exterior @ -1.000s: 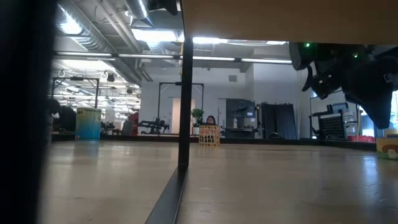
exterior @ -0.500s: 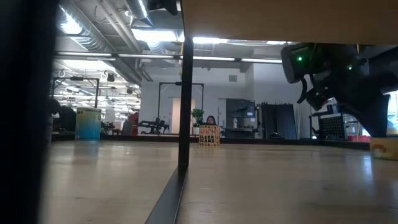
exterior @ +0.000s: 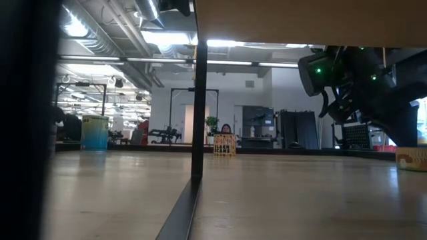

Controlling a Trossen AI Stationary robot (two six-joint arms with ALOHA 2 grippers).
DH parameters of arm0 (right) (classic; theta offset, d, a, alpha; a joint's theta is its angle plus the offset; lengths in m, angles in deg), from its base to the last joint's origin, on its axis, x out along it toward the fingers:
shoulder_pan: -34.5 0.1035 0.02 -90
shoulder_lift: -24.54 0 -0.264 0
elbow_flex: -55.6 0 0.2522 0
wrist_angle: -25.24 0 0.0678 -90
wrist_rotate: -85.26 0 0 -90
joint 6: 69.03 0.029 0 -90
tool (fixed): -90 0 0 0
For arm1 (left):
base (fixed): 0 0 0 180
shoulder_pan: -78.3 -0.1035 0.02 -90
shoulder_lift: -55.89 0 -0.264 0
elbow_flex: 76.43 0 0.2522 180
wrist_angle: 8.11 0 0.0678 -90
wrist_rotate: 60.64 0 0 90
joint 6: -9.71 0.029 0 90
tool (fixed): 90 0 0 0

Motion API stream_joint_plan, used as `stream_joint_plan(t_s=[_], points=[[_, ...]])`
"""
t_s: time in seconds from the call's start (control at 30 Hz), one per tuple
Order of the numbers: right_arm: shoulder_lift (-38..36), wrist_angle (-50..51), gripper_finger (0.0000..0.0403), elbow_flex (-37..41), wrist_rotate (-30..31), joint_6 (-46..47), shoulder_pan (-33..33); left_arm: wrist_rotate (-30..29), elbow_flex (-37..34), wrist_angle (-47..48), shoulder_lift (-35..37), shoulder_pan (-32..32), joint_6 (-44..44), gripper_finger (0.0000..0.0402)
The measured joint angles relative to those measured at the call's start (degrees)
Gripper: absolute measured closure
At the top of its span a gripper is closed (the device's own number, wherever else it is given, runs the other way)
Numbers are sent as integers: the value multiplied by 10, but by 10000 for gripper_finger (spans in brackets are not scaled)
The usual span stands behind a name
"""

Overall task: Pick and place cans onto a shelf
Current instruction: Put the yellow canned mushroom on the shelf

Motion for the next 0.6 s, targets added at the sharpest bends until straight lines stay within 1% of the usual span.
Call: stream_joint_plan(t_s=[0.07,0.1,0.37,0.5,0.6], points=[[0,2,387,0,1,5,0,0,0,0,0,0,1,402],[0,2,391,0,1,7,0,0,0,0,0,0,2,402],[1,8,397,-9,3,9,0,0,0,0,0,2,2,402],[0,-4,399,-32,39,4,-1,0,0,0,0,7,2,402],[0,0,400,-54,43,1,-1,0,0,0,0,12,6,402]])
